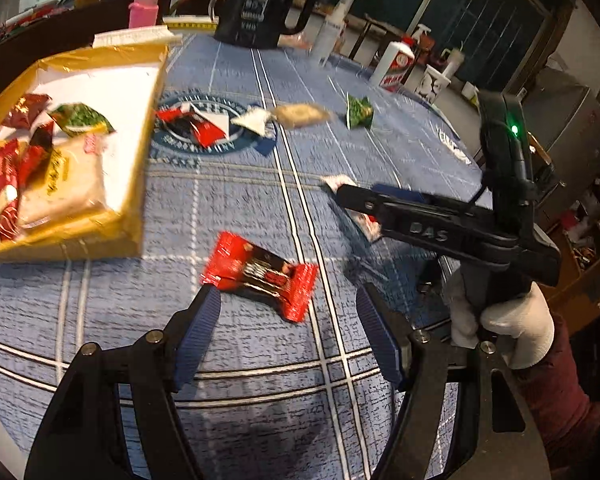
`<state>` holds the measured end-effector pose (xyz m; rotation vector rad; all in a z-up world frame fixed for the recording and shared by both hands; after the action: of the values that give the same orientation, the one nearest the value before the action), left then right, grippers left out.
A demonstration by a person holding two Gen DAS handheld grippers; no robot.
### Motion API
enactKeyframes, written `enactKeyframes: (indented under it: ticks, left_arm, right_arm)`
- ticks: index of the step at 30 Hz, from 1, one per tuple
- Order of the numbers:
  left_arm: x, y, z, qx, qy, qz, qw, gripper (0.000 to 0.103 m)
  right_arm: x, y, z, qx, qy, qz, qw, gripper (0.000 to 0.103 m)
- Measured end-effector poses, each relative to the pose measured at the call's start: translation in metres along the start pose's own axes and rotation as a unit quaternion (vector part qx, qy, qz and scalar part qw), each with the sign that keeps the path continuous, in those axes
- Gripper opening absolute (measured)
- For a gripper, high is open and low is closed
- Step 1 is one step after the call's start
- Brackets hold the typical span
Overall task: Organize snacks
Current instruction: 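Grasp the red candy with the left tool while the right tool holds the pastry, then carry both snacks over the tray and open both tools to drop them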
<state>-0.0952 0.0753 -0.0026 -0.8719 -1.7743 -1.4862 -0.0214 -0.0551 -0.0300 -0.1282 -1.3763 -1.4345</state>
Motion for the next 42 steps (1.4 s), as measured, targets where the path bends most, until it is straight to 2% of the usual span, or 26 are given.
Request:
enactKeyframes:
  ticks: [2, 4, 5, 10, 14, 16, 17, 23, 29, 31, 37, 42]
  left_arm:
    - [-0.003, -0.001, -0.001, 0.000, 0.005, 0.003, 1.0000, 0.068]
    - [-0.008, -0.001, -0.004, -0.003, 0.015, 0.006, 0.9999, 0.066]
    - [-0.009, 0.001, -0.004, -0.003, 0.019, 0.003, 0.9998, 0.065]
    - [-0.018, 0.010, -0.006, -0.009, 0.046, -0.001, 0.9989, 0.065]
    - [-0.026, 0.014, -0.017, -0.050, 0.083, -0.010, 0.9952, 0.065]
    - [-0.028, 0.013, -0.022, -0.071, 0.104, -0.020, 0.9919, 0.050]
    - [-0.027, 0.012, -0.024, -0.087, 0.121, -0.030, 0.9884, 0.027]
    - [-0.018, 0.016, -0.019, -0.075, 0.121, -0.055, 0.9882, 0.023]
    - [0.014, 0.036, 0.020, -0.010, 0.082, -0.078, 0.9936, 0.023]
    - [0.026, 0.046, 0.043, 0.013, 0.078, -0.087, 0.9931, 0.023]
    - [0.057, 0.081, 0.120, 0.059, 0.116, -0.118, 0.9845, 0.023]
    - [0.048, 0.115, 0.178, 0.102, 0.120, -0.103, 0.9821, 0.024]
  right_arm:
    - [-0.004, 0.000, 0.003, 0.016, -0.010, 0.004, 1.000, 0.055]
    - [-0.007, -0.001, 0.006, 0.026, -0.023, 0.008, 0.999, 0.038]
    - [-0.008, -0.001, 0.007, 0.030, -0.029, 0.009, 0.999, 0.033]
    - [-0.004, -0.002, 0.002, 0.009, -0.008, -0.002, 1.000, 0.031]
    - [-0.002, -0.002, -0.003, -0.006, 0.010, -0.009, 1.000, 0.031]
    - [-0.001, -0.002, -0.004, -0.010, 0.015, -0.011, 1.000, 0.031]
    - [-0.001, -0.002, -0.004, -0.013, 0.019, -0.012, 1.000, 0.031]
    - [0.000, -0.003, -0.006, -0.019, 0.027, -0.015, 0.999, 0.031]
    - [0.010, -0.001, -0.001, -0.012, 0.022, -0.028, 0.999, 0.029]
    - [0.018, 0.004, 0.002, -0.018, 0.035, -0.039, 0.998, 0.029]
    - [0.031, 0.035, 0.033, -0.018, 0.085, -0.058, 0.995, 0.029]
    - [0.008, 0.064, 0.082, 0.001, 0.113, -0.043, 0.993, 0.029]
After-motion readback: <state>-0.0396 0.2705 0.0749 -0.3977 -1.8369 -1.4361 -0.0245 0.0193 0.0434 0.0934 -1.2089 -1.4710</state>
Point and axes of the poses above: each gripper's, at about its wrist camera, not at the fingertips, and x roughly against the way its jaws point, z to its left, y to its top, the point moved 5 cm from there along -x, roughly the way its jaws point, and after that the axes turned 14 degrees about y, right-handed, at the moved point
